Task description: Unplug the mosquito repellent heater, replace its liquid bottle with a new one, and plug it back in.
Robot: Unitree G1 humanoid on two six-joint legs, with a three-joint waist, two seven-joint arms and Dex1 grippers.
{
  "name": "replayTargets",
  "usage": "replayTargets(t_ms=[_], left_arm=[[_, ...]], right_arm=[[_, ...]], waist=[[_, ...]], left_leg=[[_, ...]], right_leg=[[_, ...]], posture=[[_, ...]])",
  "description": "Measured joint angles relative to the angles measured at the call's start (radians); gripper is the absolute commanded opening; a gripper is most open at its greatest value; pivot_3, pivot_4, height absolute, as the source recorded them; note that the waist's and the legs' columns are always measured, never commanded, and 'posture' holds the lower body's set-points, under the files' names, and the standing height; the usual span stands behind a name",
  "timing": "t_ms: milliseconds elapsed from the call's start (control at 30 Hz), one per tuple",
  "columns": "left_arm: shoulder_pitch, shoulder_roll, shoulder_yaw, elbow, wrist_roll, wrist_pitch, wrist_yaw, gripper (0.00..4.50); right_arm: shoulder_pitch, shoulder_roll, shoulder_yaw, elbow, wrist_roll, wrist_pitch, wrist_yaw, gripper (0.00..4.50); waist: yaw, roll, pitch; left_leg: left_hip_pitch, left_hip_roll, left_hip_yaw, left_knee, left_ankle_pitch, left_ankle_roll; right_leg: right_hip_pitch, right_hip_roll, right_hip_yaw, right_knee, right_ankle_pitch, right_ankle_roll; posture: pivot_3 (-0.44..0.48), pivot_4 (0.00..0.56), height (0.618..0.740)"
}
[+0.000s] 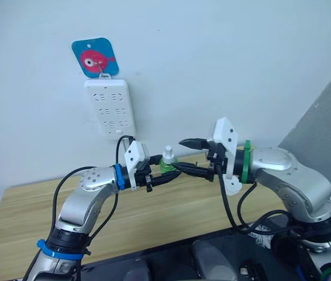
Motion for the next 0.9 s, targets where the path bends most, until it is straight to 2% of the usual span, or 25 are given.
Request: replayTargets(t_ms=[200,367,600,900], left_arm=[[0.0,0.0,-0.009,-0.001,0.0,0.0,0.0,2.27],[-0.001,0.0,-0.009,-0.002,0.0,0.0,0.001,2.27],[-0.002,0.0,-0.009,-0.001,0.0,0.002,0.005,2.27],[-0.01,0.001,-0.013,-0.002,0.0,0.004,0.0,2.27]], right_arm=[[-0.043,0.072,0.123,0.099,-0.124,-0.057,-0.06,3.18],[-0.061,0.093,0.147,0.145,-0.167,-0.094,-0.064,3.18],[-0.018,0.049,0.094,0.112,-0.122,-0.076,-0.032,3.18],[0.031,-0.089,-0.019,0.056,-0.033,-0.029,0.049,3.18]], waist=[[0.002,0.0,0.0],[0.001,0.0,0.0],[0.001,0.0,0.0],[0.001,0.0,0.0]], left_leg=[[0.0,0.0,0.0,0.0,0.0,0.0],[0.0,0.0,-0.001,0.0,0.0,0.0],[0.0,0.0,-0.001,0.0,0.0,0.0],[0.0,0.0,0.0,0.0,0.0,0.0]], right_leg=[[0.0,-0.001,0.0,0.0,0.001,-0.001],[0.0,-0.001,-0.001,0.0,0.001,-0.002],[0.0,-0.001,-0.001,0.0,0.001,-0.002],[0.0,-0.001,0.0,0.0,0.001,-0.001]], posture=[[-0.258,0.095,0.734],[-0.253,0.09,0.734],[-0.261,0.09,0.734],[-0.269,0.095,0.734]])
